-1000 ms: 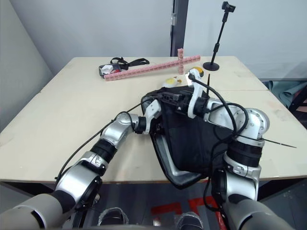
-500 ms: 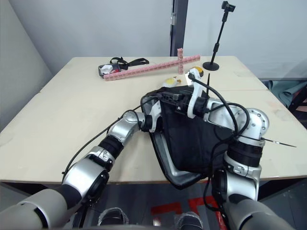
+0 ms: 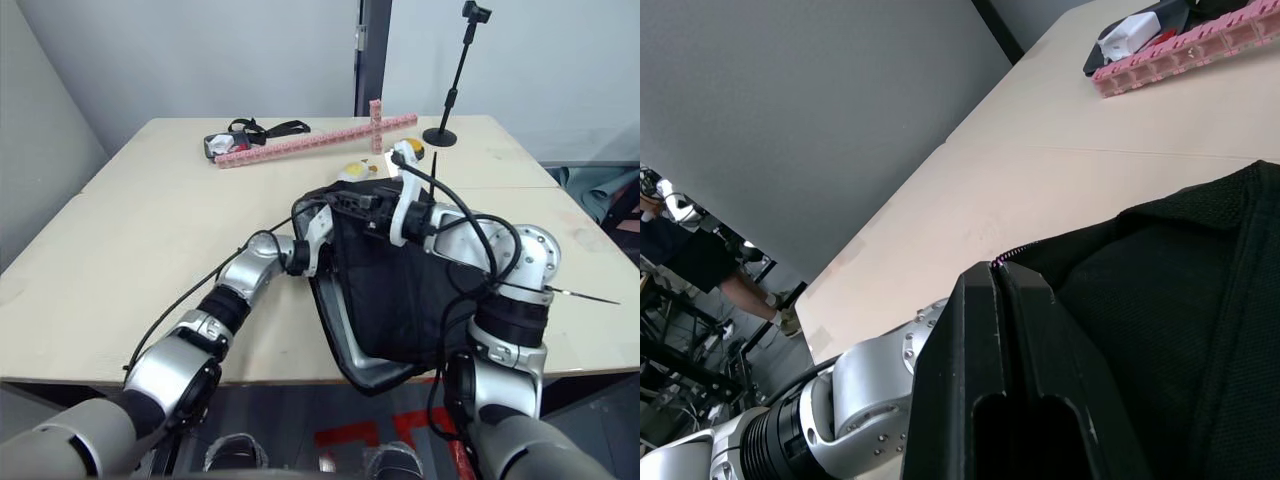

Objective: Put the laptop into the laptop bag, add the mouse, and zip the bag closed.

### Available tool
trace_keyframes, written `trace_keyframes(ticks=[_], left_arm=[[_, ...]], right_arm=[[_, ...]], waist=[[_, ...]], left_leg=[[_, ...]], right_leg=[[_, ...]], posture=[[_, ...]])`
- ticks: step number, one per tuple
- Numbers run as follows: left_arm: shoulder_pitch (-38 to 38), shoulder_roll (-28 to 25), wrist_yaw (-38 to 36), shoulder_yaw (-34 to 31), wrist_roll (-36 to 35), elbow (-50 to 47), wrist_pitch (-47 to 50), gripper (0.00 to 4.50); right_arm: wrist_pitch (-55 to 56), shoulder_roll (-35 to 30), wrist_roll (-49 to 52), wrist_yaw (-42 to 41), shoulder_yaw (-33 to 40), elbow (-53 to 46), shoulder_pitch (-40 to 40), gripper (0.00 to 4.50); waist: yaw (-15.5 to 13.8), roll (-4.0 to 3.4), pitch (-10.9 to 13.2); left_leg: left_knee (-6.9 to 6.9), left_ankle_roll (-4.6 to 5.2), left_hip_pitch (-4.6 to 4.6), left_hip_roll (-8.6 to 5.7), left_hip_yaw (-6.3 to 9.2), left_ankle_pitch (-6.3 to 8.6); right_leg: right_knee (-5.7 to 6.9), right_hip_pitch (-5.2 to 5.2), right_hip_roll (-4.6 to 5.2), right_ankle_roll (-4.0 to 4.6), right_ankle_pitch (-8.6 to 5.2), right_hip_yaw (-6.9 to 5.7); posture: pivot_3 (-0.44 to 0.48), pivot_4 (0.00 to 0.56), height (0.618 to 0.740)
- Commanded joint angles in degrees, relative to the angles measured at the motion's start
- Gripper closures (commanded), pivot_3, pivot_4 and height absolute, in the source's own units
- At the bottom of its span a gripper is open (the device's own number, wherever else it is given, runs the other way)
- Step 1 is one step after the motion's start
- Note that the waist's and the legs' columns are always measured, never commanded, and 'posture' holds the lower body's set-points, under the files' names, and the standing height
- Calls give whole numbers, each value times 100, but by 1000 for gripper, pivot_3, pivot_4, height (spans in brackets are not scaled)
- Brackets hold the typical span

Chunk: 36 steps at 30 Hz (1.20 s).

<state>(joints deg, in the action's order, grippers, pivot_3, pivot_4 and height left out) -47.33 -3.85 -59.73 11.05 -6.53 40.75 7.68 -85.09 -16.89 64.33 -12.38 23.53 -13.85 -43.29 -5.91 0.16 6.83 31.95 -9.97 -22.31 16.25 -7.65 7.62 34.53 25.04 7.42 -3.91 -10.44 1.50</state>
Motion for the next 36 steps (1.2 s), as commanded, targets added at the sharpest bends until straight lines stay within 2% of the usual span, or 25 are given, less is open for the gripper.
trace_keyframes(ticks=[1, 7, 9, 12, 16, 20, 28, 31, 34, 36], left_arm=[[400, -265, -141, -36, -166, -822, 446, 44], [1213, -945, -122, -224, -611, -2573, 1436, 44], [1622, -1471, -180, -460, -858, -3349, 1913, 44], [1960, -1943, -145, -639, -1147, -4012, 2435, 44], [2835, -3119, -235, -1556, -1653, -4885, 3063, 44], [3166, -3602, -116, -2099, -2048, -5172, 3391, 44], [3863, -4591, -225, -2955, -2266, -5197, 3406, 44], [4104, -4778, -268, -3121, -2331, -5217, 3360, 44], [4288, -4869, -266, -3235, -2386, -5244, 3318, 44], [4317, -4889, -241, -3276, -2418, -5227, 3296, 0]], right_arm=[[282, -21, 276, -103, -12, -70, -228, 4500], [435, -87, 157, -190, -257, 13, -174, 4500], [522, -145, 40, -330, -517, -27, -102, 4500], [638, -251, -61, -499, -778, -58, -29, 4500], [1091, -735, -737, -1321, -2043, -385, 198, 4500], [1734, -1286, -1303, -2342, -3005, -547, 298, 4500], [2906, -2281, -2296, -4041, -4178, -805, 700, 4500], [3583, -2558, -2907, -4447, -4516, -673, 803, 4500], [4253, -2539, -3419, -4643, -4613, -423, 816, 4500], [4506, -2411, -3525, -4665, -4498, -282, 835, 3902]], waist=[[0, -1, 0], [17, -5, 4], [43, -7, 6], [47, -13, 11], [86, -17, 14], [-2, -16, 18], [45, -14, 18], [46, -13, 18], [60, -12, 17], [62, -11, 17]], left_leg=[[-1, 0, 0, 0, 0, 0], [-9, -1, -5, 0, -2, 1], [-9, -1, -6, 0, -2, 1], [-23, -12, -6, 1, -5, -3], [-37, -17, -6, 2, -8, -2], [-48, -23, -5, 5, -4, -2], [-44, -20, -4, 6, -4, -2], [-40, -9, -1, 6, -3, 3], [-25, 12, 1, 7, -3, 13], [-14, 14, 2, 7, -2, 14]], right_leg=[[-2, 0, 0, 0, 0, 0], [-8, 10, -1, 0, -1, -2], [-10, 12, -1, 0, -1, -2], [-16, 18, -3, -3, -2, -5], [-36, 17, -6, -6, -2, -7], [-44, 15, -7, -39, -8, -15], [-38, 13, -7, -40, -9, -15], [-36, 9, -7, -40, -9, -14], [-19, 9, -6, -39, -10, -11], [-4, 10, -5, -38, -10, -9]], posture=[[0, 150, 740], [0, 150, 740], [0, 150, 740], [0, 150, 740], [0, 150, 740], [0, 150, 740], [0, 150, 740], [0, 150, 740], [0, 150, 740], [0, 150, 740]])
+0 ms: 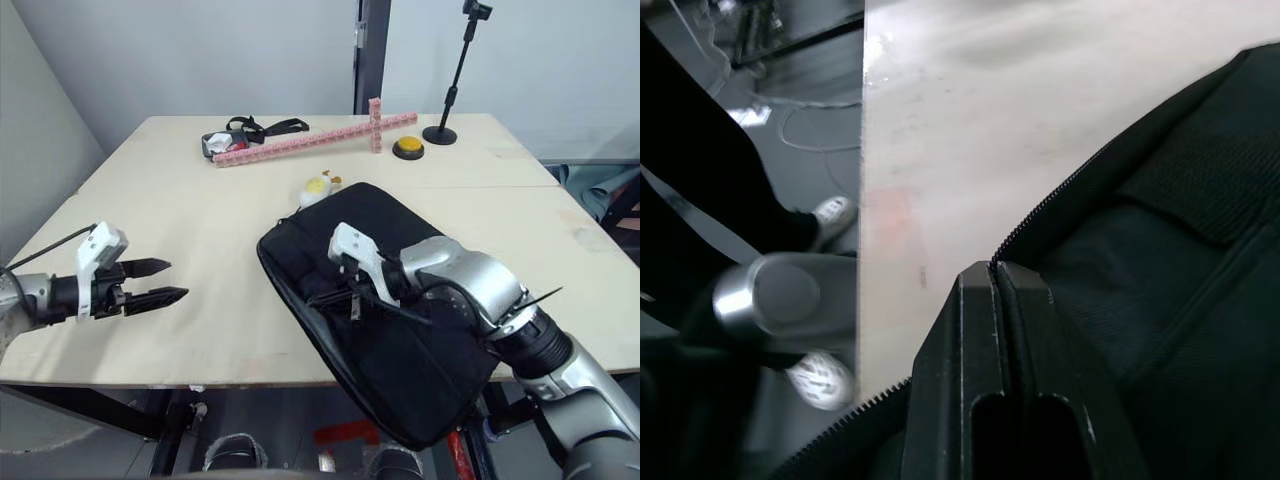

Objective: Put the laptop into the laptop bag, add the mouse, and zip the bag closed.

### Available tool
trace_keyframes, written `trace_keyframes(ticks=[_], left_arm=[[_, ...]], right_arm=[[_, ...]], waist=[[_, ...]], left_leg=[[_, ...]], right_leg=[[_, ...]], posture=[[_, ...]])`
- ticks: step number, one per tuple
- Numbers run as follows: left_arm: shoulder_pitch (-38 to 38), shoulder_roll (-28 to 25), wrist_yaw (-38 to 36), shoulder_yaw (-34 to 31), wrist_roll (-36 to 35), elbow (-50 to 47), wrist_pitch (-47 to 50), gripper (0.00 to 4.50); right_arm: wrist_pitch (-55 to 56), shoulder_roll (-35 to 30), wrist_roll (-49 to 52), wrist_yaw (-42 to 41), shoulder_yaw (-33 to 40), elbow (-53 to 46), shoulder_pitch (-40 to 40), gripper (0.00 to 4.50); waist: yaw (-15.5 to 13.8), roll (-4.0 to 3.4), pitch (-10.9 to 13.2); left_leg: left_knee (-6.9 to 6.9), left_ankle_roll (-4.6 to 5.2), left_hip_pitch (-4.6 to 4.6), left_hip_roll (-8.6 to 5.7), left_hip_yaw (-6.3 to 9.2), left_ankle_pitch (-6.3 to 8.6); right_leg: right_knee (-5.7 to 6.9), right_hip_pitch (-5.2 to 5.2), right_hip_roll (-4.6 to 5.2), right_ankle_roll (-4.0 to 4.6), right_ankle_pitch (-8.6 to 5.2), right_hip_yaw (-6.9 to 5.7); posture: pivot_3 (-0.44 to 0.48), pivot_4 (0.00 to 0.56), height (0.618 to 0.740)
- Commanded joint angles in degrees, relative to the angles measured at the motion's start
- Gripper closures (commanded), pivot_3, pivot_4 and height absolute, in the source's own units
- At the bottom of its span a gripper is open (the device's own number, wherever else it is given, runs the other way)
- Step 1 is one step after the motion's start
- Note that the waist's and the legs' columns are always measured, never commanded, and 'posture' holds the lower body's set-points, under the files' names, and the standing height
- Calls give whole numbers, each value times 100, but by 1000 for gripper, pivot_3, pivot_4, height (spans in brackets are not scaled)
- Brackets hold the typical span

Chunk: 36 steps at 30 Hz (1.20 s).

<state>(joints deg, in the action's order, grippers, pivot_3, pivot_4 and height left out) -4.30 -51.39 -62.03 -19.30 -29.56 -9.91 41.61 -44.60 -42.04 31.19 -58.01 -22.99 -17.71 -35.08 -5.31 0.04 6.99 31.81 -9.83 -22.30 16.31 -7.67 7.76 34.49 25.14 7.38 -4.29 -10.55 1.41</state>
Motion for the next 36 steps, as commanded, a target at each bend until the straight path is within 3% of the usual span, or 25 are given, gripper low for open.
trace_keyframes(ticks=[1, 5, 11, 12, 19, 23, 28, 36], left_arm=[[14, -147, -4, -257, -128, -150, -107, 0], [0, -248, -42, -323, -69, -5, -246, 0], [-345, -602, -207, -520, -81, 520, -463, 0], [-428, -703, -262, -551, -69, 661, -504, 0], [-723, -1333, -659, -680, 90, 1706, -837, 0], [-924, -1750, -985, -620, 250, 2479, -1141, 0], [-1419, -2111, -1437, -276, 414, 3239, -1332, 0], [-1891, -2252, -1701, 16, 666, 3808, -1649, 0]], right_arm=[[557, 156, -230, -119, 224, 136, 35, 3619], [647, 123, -81, -267, 644, 118, 83, 2240], [815, -336, 157, -509, 1857, 512, -62, 175], [802, -573, 182, -572, 2141, 609, -46, 46], [1141, -2302, -235, -1334, 3097, 1316, 586, 46], [1610, -2942, -547, -1673, 3413, 1943, 978, 46], [2185, -3264, -852, -1967, 3553, 2724, 1129, 46], [2944, -3413, -1246, -2307, 3491, 3763, 932, 46]], waist=[[1, 1, 0], [5, 1, 0], [-11, 3, -1], [-8, 4, -2], [-15, 7, -3], [5, 9, -2], [-1, 10, -3], [1, 12, -4]], left_leg=[[7, 1, 1, 0, 2, 0], [29, 4, 5, 1, 5, 1], [46, 10, 6, 1, 8, 0], [46, 10, 8, 1, 8, 0], [40, 45, 8, 1, 7, -18], [43, 46, 9, 1, 4, -16], [56, 47, 20, 1, 1, -12], [65, 56, 21, 1, 2, -13]], right_leg=[[11, 0, 0, 1, -1, 1], [37, 0, 0, 4, -3, 7], [50, -3, 1, 7, -3, 11], [52, -3, 1, 8, -3, 12], [47, -4, 0, 24, -13, 9], [48, -4, 0, 27, -15, 11], [62, -9, 2, 39, -22, 15], [67, -14, 4, 56, -26, 15]], posture=[[0, 150, 740], [0, 150, 740], [0, 150, 740], [0, 150, 740], [0, 150, 740], [0, 150, 740], [0, 150, 740], [0, 150, 740]])
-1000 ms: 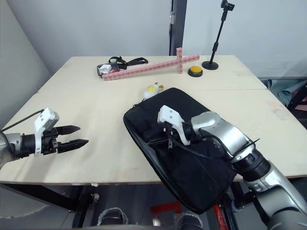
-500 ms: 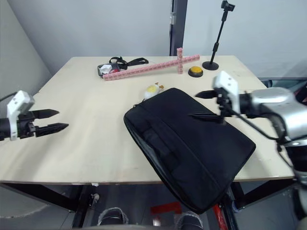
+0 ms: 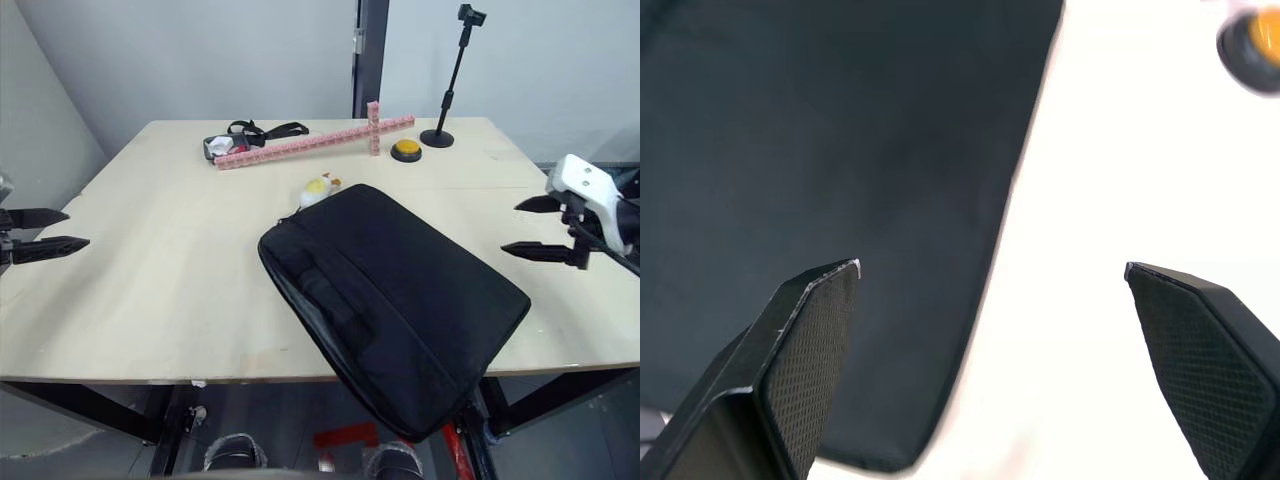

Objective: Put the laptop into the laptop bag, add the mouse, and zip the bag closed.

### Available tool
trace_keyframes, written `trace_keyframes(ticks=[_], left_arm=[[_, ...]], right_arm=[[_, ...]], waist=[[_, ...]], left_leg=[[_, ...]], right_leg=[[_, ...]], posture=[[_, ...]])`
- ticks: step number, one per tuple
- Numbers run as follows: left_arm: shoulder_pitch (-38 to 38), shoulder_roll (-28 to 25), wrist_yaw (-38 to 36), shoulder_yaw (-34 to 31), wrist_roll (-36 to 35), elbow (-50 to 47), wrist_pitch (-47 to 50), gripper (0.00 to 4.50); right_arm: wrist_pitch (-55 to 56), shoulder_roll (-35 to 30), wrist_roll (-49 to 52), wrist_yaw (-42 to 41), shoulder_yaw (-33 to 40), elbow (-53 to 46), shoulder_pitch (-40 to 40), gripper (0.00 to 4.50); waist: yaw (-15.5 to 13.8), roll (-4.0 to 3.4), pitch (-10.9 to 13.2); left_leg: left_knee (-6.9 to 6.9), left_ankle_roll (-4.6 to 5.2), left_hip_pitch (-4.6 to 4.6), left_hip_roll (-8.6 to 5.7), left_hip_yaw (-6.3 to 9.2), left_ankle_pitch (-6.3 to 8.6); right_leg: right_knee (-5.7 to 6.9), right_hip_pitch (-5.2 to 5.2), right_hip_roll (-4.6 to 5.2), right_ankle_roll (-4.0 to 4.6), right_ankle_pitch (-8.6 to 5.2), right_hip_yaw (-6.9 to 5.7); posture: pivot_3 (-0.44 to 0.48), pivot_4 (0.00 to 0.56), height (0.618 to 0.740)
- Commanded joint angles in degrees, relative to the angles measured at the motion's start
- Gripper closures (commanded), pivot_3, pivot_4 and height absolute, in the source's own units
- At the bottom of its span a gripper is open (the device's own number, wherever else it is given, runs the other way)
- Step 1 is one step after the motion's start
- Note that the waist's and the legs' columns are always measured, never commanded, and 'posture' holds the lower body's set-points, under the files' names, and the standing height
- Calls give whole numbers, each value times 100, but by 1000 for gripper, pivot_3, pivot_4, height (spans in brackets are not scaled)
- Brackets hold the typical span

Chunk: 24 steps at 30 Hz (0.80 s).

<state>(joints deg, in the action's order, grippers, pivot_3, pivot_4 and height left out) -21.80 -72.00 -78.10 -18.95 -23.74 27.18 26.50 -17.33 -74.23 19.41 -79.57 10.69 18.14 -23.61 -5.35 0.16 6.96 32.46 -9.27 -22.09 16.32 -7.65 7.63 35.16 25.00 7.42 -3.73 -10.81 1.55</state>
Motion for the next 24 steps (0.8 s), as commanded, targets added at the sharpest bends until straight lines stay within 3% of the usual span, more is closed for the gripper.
trace_keyframes(ticks=[1, 17, 24], left_arm=[[-139, -192, -103, -21, 100, 127, -159, 0], [-220, -103, -123, 21, 184, 129, -173, 0], [-410, 90, -121, 271, 167, 18, -102, 0]], right_arm=[[301, -202, -117, -187, 108, 276, -249, 46], [353, 10, -282, -224, -50, 335, -582, 46], [160, 193, 18, -131, 189, -253, -336, 46]], waist=[[10, 0, 0], [3, 1, 0], [-6, 0, 0]], left_leg=[[1, 15, 0, 0, -1, -8], [7, 23, -2, 0, 0, -8], [7, 23, -1, 0, 0, -8]], right_leg=[[0, 0, 0, 2, -1, 0], [2, -1, 0, 9, -3, 0], [4, -1, 0, 10, -3, 0]], posture=[[0, 150, 740], [0, 150, 740], [0, 150, 740]])
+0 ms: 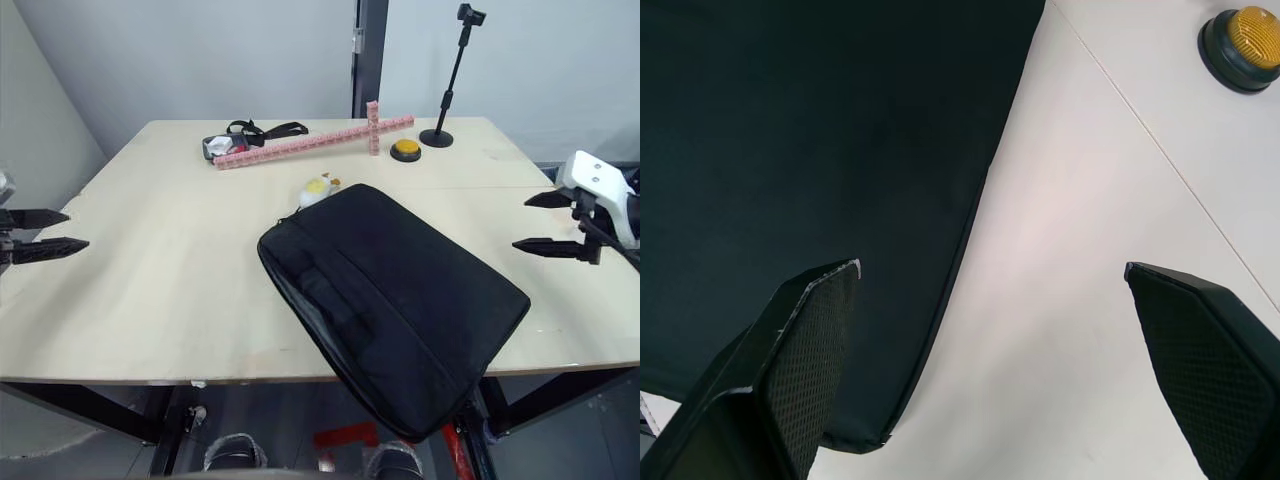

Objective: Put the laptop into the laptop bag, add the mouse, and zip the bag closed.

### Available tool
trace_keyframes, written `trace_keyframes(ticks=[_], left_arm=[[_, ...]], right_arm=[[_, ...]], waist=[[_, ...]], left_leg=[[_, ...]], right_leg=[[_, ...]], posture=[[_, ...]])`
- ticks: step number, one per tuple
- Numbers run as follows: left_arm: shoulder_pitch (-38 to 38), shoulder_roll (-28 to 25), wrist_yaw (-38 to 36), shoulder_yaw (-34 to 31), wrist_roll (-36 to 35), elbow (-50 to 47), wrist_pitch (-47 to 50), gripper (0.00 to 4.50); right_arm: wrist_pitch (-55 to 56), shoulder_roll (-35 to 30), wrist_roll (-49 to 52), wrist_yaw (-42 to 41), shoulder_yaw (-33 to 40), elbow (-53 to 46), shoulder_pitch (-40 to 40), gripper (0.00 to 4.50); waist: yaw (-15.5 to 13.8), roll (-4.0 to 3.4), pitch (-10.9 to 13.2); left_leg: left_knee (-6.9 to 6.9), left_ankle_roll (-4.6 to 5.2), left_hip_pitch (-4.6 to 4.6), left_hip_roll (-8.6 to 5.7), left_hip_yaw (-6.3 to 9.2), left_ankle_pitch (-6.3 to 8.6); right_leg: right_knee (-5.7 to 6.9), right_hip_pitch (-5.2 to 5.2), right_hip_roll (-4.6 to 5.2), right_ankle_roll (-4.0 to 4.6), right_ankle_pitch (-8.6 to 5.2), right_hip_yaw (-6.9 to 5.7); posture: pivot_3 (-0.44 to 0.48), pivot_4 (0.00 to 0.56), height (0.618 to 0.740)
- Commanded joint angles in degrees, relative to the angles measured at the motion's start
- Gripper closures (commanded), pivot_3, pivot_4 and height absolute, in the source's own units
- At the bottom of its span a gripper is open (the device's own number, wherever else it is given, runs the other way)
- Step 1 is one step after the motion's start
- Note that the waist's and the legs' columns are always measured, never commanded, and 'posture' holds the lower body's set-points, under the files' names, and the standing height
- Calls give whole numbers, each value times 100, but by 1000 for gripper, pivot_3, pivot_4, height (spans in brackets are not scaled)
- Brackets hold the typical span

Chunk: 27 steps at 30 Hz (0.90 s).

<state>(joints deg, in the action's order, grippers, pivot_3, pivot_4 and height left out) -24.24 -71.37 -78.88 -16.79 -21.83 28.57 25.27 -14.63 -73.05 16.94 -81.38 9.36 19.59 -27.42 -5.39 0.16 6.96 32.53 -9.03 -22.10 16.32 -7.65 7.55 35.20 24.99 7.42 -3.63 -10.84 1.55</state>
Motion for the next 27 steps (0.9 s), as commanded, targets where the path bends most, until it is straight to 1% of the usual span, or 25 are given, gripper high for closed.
trace_keyframes(ticks=[1, 3, 6, 9, 12, 15, 17, 18, 22, 27], left_arm=[[-218, 87, -51, 115, -40, -162, 63, 0], [-353, 252, -33, 263, -59, -256, 151, 0], [-619, 614, 25, 508, -170, -539, 475, 0], [-919, 1026, 78, 809, -190, -758, 709, 0], [-1269, 1517, 119, 1120, -178, -778, 899, 0], [-1671, 2192, 369, 1379, -84, -548, 944, 0], [-1893, 2574, 476, 1485, -35, -265, 944, 0], [-2014, 2767, 522, 1538, -1, -81, 899, 0], [-2717, 3707, 772, 1814, 355, 1151, 387, 0], [-3193, 4238, 817, 1918, 709, 2382, -182, 0]], right_arm=[[-180, 134, 353, 89, 366, -559, 81, 46], [-445, 316, 597, 214, 443, -953, 87, 46], [-1073, 663, 1107, 481, 487, -1809, 87, 46], [-1625, 1040, 1548, 840, 384, -2670, 67, 46], [-1976, 1481, 1781, 1330, 207, -3324, -71, 46], [-2604, 1991, 2192, 1921, 65, -3695, -389, 46], [-2970, 2243, 2481, 2224, 15, -3983, -500, 46], [-3077, 2267, 2563, 2253, -59, -4199, -473, 46], [-3304, 2488, 2718, 2673, -217, -4746, -422, 46], [-3390, 2331, 2777, 2727, -295, -5130, -174, 46]], waist=[[-2, 0, 0], [-5, 0, 0], [-17, -1, -1], [-33, -1, -1], [-50, -2, -1], [-70, -2, -1], [-74, -2, -1], [-80, -2, -1], [-118, -1, -1], [-136, 0, -1]], left_leg=[[0, 0, 0, 0, 0, 0], [1, 1, 2, 0, 0, 0], [2, 2, 7, 0, 1, -2], [8, 2, 5, 0, 3, -2], [9, 2, 4, 0, 3, -3], [14, 2, 4, 0, 3, -3], [17, 2, 4, -1, 5, -4], [18, 1, 2, -1, 5, -4], [15, -1, -2, -3, 11, -5], [13, -1, -18, -5, 12, -4]], right_leg=[[0, 0, 0, 1, 0, 0], [2, -1, 0, 2, 1, 0], [11, -4, 0, 5, 1, 1], [15, -3, -1, 9, 2, 1], [14, -4, -1, 29, 3, 1], [16, -5, -1, 35, 5, 1], [18, -7, -1, 37, 6, 1], [18, -6, -1, 38, 6, 1], [10, -9, -3, 37, 7, -1], [0, -9, -1, 28, 13, -1]], posture=[[0, 150, 740], [0, 150, 740], [0, 150, 740], [0, 150, 740], [0, 150, 740], [0, 150, 740], [0, 150, 740], [0, 150, 740], [0, 150, 740], [0, 150, 740]])
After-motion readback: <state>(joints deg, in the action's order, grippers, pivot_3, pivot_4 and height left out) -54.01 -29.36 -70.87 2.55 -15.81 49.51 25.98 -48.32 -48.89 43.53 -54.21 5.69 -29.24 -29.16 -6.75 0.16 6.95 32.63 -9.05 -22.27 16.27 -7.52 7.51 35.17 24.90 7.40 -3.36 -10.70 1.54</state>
